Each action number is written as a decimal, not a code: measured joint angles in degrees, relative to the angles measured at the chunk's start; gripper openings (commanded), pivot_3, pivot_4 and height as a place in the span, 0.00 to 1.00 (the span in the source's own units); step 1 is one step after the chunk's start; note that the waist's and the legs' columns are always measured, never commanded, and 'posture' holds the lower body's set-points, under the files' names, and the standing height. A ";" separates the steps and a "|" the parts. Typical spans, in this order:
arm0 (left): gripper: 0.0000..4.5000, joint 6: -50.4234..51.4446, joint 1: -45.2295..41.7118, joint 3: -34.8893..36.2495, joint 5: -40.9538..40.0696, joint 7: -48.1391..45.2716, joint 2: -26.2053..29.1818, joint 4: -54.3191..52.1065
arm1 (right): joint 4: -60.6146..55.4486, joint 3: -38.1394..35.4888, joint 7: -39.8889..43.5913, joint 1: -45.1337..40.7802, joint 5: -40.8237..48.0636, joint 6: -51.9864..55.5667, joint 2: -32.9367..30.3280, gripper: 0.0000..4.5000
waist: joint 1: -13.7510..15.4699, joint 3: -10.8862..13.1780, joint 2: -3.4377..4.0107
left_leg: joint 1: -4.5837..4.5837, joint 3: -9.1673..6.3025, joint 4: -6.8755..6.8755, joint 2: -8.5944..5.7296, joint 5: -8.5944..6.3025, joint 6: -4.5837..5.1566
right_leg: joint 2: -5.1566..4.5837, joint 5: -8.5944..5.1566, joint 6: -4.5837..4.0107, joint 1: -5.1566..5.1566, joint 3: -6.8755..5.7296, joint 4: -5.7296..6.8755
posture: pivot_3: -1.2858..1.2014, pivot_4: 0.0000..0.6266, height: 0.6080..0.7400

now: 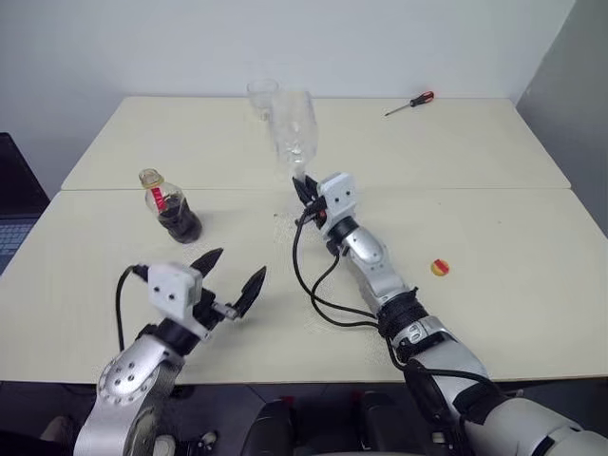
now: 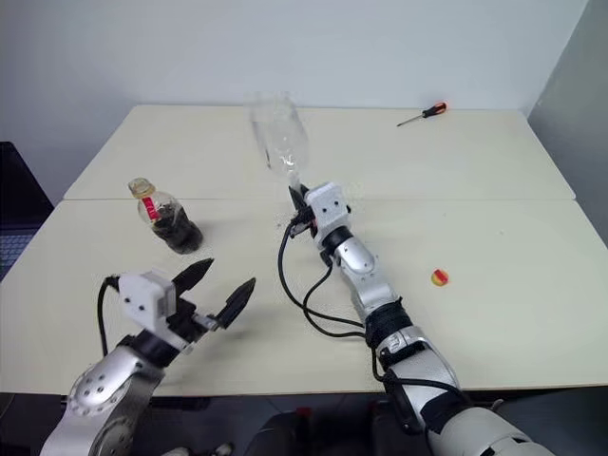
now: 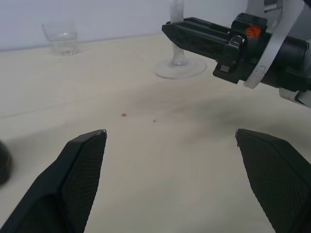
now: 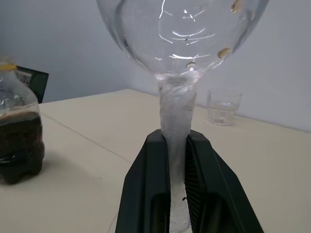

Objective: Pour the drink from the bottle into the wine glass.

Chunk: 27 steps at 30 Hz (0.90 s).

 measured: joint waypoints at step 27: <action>1.00 -29.05 12.94 2.05 5.78 -5.19 -6.27 12.91 | 15.92 0.51 -1.96 0.12 -4.28 -7.52 0.07 0.69 | -0.16 -0.01 -0.02 | 0.08 0.14 -0.03 0.02 -0.01 0.01 | 0.06 -0.02 -0.03 0.06 -0.02 0.01 | 0.52 0.24 1.00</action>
